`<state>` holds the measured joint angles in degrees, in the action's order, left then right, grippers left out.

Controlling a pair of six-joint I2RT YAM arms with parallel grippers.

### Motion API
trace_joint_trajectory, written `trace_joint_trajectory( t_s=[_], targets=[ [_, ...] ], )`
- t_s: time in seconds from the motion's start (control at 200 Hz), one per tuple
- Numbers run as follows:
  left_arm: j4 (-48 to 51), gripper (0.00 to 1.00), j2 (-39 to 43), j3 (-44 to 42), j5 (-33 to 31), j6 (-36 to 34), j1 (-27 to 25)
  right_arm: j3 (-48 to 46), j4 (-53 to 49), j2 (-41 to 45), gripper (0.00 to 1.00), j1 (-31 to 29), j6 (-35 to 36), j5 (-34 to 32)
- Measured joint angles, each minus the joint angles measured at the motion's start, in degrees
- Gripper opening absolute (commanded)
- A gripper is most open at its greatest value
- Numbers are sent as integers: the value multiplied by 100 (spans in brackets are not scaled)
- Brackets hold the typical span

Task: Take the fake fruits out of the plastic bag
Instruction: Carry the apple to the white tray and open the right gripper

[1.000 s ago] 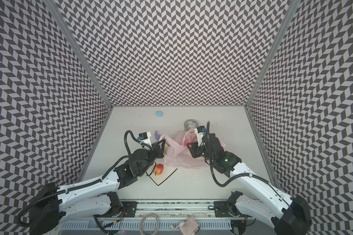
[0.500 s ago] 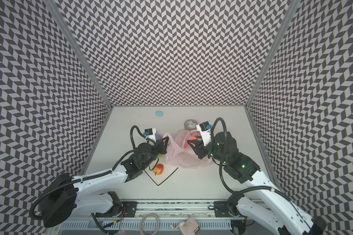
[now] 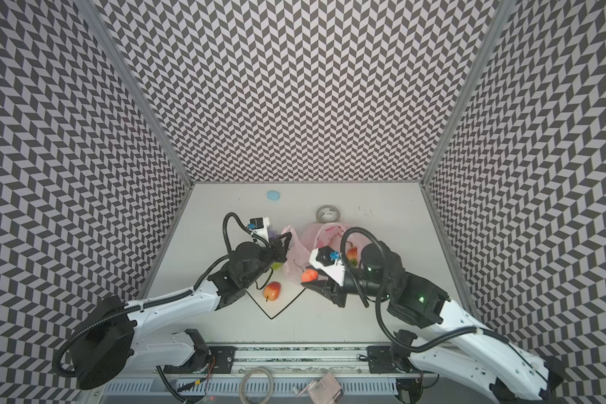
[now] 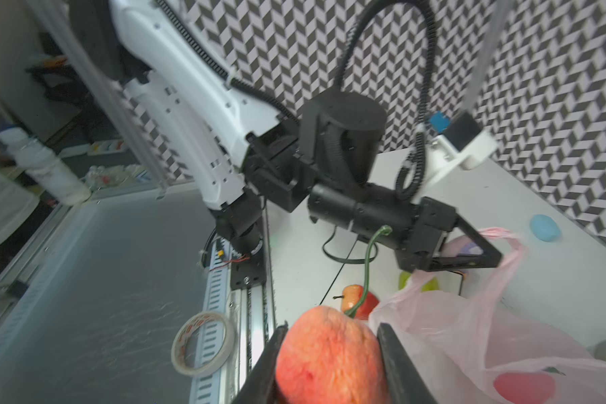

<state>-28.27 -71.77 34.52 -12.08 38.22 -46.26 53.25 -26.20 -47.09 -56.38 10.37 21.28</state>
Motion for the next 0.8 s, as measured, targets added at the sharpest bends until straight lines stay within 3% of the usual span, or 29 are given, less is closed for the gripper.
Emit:
trace_joint_trajectory(
  t_s=[0.25,0.451,0.796],
  targets=[
    [4,0,179,0,0,-26,55,-1473,1207,-474,27,-828,52,-660],
    [7,0,293,0,-26,-24,83,-2669,2752,-1014,28,-1287,-636,-1593],
    [50,0,367,0,-68,-26,94,-2382,4317,-3193,27,-1427,-2382,-3475]
  ],
)
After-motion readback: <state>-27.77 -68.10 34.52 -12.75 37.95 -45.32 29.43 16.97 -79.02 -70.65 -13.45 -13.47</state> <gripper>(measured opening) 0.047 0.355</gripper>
